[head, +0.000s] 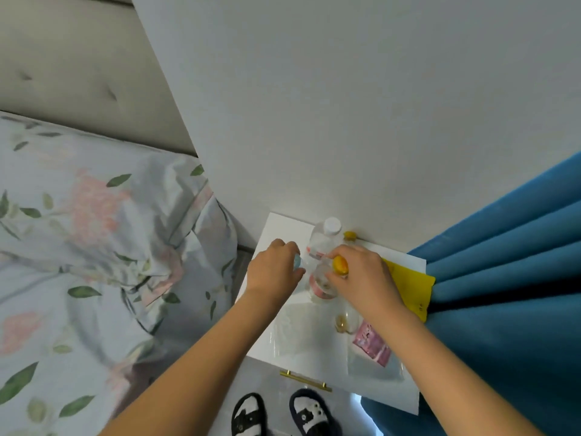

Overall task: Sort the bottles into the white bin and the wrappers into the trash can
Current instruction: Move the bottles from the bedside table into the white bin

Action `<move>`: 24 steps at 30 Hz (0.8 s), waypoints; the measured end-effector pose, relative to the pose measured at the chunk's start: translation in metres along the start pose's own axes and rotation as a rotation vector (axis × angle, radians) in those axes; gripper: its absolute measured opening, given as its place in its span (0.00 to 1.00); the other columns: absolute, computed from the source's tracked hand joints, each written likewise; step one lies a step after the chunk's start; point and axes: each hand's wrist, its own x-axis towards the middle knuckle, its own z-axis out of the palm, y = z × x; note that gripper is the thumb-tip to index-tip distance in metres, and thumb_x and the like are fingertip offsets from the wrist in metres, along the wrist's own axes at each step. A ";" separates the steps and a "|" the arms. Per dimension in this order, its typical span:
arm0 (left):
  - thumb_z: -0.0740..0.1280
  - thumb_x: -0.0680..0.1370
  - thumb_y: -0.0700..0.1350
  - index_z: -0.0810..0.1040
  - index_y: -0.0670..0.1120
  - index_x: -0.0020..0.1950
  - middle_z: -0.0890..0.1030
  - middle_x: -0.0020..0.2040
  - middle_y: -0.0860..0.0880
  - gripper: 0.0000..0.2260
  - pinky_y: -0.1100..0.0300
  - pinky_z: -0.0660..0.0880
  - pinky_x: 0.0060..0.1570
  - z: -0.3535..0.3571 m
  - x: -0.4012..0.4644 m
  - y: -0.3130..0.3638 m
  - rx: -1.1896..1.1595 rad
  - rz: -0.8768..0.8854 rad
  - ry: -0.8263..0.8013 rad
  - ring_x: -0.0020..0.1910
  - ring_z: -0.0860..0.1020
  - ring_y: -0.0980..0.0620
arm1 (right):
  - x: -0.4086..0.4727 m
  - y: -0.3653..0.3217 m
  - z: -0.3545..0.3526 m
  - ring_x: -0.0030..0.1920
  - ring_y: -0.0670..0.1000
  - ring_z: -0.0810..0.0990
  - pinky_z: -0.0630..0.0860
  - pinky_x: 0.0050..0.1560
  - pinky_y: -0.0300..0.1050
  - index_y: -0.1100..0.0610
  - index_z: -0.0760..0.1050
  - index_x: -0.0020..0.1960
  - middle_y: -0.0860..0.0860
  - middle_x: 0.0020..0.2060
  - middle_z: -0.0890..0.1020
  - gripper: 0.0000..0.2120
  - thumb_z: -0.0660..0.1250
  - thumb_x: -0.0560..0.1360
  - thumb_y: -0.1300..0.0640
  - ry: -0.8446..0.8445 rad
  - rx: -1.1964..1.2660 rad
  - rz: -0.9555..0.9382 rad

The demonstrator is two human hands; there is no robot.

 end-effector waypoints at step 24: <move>0.71 0.73 0.48 0.78 0.50 0.54 0.77 0.52 0.51 0.11 0.59 0.73 0.45 -0.027 -0.265 -0.126 -0.432 -0.693 0.633 0.47 0.76 0.51 | -0.103 -0.153 0.028 0.40 0.44 0.76 0.66 0.41 0.26 0.47 0.78 0.48 0.41 0.40 0.80 0.10 0.74 0.68 0.52 -0.313 -0.104 -0.693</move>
